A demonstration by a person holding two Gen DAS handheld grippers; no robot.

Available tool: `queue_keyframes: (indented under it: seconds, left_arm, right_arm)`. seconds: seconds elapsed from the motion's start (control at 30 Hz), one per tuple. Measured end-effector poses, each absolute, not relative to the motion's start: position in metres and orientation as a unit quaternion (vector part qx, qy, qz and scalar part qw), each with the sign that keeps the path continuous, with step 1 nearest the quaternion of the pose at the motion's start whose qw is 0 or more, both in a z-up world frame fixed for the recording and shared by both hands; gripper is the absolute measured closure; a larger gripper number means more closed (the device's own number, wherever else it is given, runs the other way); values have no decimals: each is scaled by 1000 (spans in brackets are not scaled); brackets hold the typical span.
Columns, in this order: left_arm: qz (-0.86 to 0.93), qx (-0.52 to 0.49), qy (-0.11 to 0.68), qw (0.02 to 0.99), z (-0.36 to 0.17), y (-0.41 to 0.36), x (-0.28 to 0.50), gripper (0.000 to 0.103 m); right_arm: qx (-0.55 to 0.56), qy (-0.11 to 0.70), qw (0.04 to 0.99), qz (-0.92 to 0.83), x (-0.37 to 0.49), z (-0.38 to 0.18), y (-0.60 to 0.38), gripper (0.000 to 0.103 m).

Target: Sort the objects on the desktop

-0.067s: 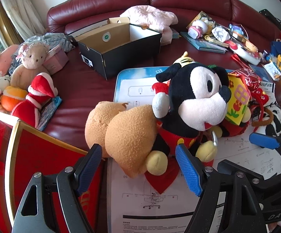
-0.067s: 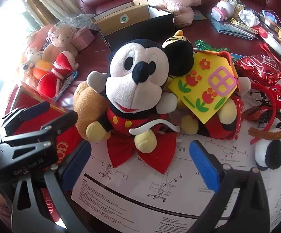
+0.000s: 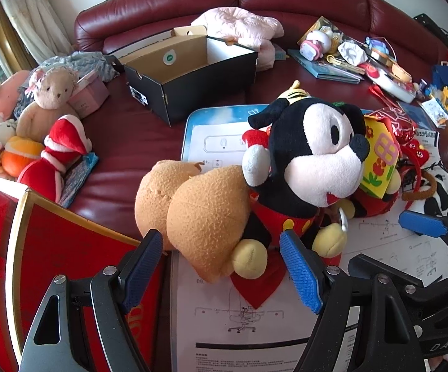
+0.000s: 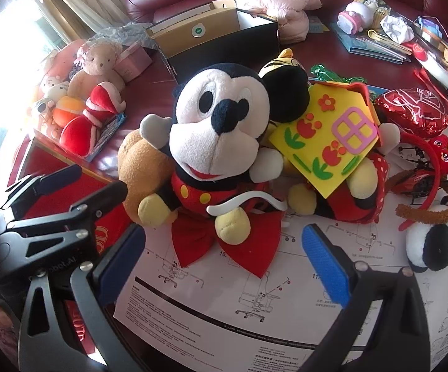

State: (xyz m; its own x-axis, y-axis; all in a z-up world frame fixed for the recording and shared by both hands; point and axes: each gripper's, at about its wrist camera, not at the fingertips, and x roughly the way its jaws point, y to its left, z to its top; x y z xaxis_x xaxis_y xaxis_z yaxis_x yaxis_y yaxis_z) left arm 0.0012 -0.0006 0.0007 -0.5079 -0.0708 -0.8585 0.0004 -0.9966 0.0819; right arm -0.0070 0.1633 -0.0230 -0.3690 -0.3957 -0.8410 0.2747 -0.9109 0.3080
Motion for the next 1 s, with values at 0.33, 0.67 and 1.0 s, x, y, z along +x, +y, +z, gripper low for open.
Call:
queue_keyframes:
  seconds: [0.33,0.67,1.0]
  left_arm:
    - [-857,513,-42,22,-7,-4,10,25]
    - [-857,512,-43,26,-8,-9,5,25]
    - [-851,522,-53,26,-16,-14,3,25]
  right_arm:
    - [517,-55,196,-832,-1,-22,164,2]
    - [521,-55,199,-828,-2,-21,166,2]
    - [524,-56,192,-828,-3,-20,167,2]
